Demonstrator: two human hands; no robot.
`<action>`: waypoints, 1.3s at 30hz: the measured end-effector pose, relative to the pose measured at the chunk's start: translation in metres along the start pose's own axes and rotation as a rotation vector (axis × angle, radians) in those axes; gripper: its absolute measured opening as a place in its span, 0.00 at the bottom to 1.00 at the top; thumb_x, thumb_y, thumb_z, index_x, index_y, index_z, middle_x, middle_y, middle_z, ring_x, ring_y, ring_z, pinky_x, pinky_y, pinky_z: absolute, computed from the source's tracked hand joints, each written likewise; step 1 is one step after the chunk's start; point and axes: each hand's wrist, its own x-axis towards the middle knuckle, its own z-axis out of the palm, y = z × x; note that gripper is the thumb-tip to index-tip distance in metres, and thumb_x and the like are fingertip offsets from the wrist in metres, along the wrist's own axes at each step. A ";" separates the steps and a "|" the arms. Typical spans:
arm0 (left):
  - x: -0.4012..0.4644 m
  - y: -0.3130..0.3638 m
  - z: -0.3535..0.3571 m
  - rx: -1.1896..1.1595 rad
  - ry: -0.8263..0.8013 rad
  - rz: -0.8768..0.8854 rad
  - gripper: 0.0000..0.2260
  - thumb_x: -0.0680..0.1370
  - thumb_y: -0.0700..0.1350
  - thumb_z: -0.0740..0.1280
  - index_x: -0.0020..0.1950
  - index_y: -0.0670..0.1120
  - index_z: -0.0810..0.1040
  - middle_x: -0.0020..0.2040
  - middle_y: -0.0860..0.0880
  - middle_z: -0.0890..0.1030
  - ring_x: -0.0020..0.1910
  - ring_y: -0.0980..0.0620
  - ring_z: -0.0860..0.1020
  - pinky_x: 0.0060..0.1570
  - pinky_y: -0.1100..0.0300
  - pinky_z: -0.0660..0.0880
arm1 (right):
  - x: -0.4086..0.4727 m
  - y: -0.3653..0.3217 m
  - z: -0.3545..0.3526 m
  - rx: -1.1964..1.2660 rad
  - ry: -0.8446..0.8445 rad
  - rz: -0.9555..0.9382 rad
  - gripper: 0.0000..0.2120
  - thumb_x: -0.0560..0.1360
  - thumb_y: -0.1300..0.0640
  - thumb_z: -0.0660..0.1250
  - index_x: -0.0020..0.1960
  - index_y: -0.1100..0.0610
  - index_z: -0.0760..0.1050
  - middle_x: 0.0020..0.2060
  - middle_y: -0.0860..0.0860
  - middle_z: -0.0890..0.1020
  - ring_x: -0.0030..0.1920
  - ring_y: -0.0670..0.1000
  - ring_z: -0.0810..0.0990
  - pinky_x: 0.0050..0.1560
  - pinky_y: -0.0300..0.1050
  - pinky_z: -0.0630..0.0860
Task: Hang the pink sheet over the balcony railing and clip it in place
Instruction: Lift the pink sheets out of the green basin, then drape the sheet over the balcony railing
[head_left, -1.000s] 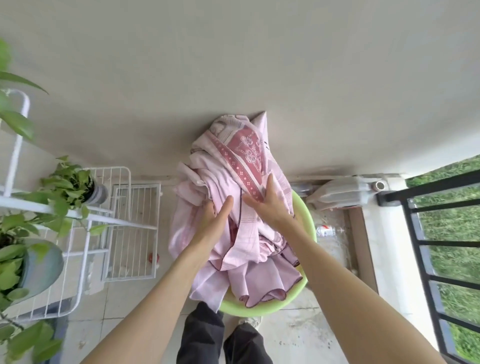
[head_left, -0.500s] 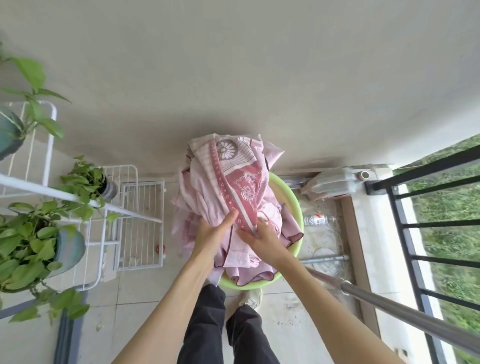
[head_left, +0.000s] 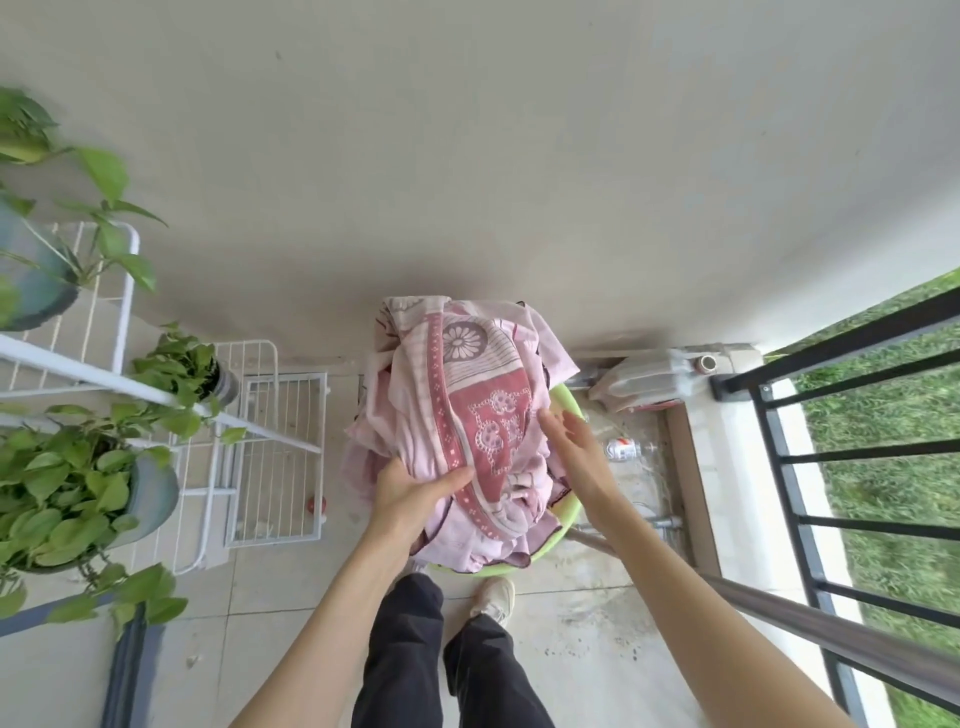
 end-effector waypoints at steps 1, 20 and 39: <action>-0.001 -0.002 -0.001 -0.001 -0.014 0.013 0.13 0.66 0.43 0.77 0.42 0.51 0.74 0.40 0.56 0.80 0.34 0.60 0.79 0.33 0.69 0.73 | 0.004 -0.005 0.003 0.007 -0.061 0.007 0.33 0.69 0.34 0.62 0.66 0.54 0.69 0.63 0.47 0.73 0.59 0.46 0.74 0.61 0.46 0.69; -0.077 0.151 -0.024 -0.020 -0.211 0.490 0.14 0.70 0.47 0.73 0.48 0.60 0.71 0.40 0.76 0.77 0.42 0.81 0.71 0.39 0.81 0.66 | -0.099 -0.159 -0.026 0.009 -0.123 -0.233 0.37 0.67 0.28 0.57 0.64 0.54 0.74 0.58 0.48 0.80 0.59 0.44 0.77 0.68 0.48 0.67; -0.376 0.376 -0.027 -0.011 -0.719 1.349 0.20 0.72 0.40 0.71 0.63 0.42 0.72 0.61 0.42 0.77 0.59 0.47 0.77 0.64 0.49 0.70 | -0.426 -0.327 -0.117 0.228 0.365 -0.939 0.32 0.70 0.40 0.66 0.67 0.56 0.67 0.54 0.54 0.81 0.55 0.53 0.80 0.61 0.49 0.74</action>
